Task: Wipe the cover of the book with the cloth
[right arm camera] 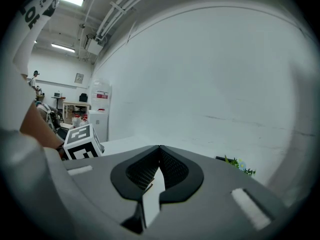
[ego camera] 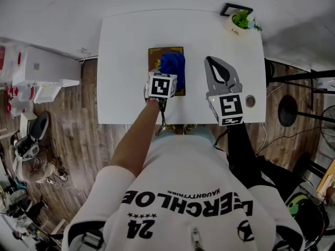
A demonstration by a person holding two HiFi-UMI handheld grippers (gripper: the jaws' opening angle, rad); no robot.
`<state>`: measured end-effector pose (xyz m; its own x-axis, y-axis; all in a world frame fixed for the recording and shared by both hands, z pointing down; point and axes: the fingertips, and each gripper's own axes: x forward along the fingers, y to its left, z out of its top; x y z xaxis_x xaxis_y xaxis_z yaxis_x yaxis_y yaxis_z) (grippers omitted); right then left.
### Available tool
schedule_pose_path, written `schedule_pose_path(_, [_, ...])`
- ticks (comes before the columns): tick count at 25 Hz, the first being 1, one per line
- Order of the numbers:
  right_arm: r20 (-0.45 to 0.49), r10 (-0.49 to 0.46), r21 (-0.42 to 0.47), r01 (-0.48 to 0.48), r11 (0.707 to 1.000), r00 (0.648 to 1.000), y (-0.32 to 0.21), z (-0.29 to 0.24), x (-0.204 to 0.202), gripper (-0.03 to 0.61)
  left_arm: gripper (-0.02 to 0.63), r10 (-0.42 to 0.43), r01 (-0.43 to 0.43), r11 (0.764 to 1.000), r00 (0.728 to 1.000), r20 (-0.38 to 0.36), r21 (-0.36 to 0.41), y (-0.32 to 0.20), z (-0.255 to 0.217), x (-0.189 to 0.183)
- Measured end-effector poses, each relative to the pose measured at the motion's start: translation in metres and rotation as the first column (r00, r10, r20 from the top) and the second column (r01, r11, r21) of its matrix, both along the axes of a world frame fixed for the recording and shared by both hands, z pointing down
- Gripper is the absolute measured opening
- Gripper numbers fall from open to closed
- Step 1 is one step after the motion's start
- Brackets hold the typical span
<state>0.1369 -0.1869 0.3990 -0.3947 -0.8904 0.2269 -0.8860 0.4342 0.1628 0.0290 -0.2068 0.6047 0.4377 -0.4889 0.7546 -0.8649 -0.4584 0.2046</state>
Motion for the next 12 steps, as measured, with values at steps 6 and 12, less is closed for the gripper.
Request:
schedule_pose_path(6, [0.001,-0.011,-0.002,0.011,1.000,1.000,-0.001,0.000,0.000,0.003,0.179,-0.083,0.083,0.996,0.996,0.041,0.013,-0.006,0.007,-0.054])
schedule_pose_path(12, [0.006,-0.028,0.005,0.028,1.000,1.000,-0.002,-0.002,-0.005,0.003,0.183,-0.219,0.221,0.975,0.973,0.078,-0.028,-0.003,0.014,-0.108])
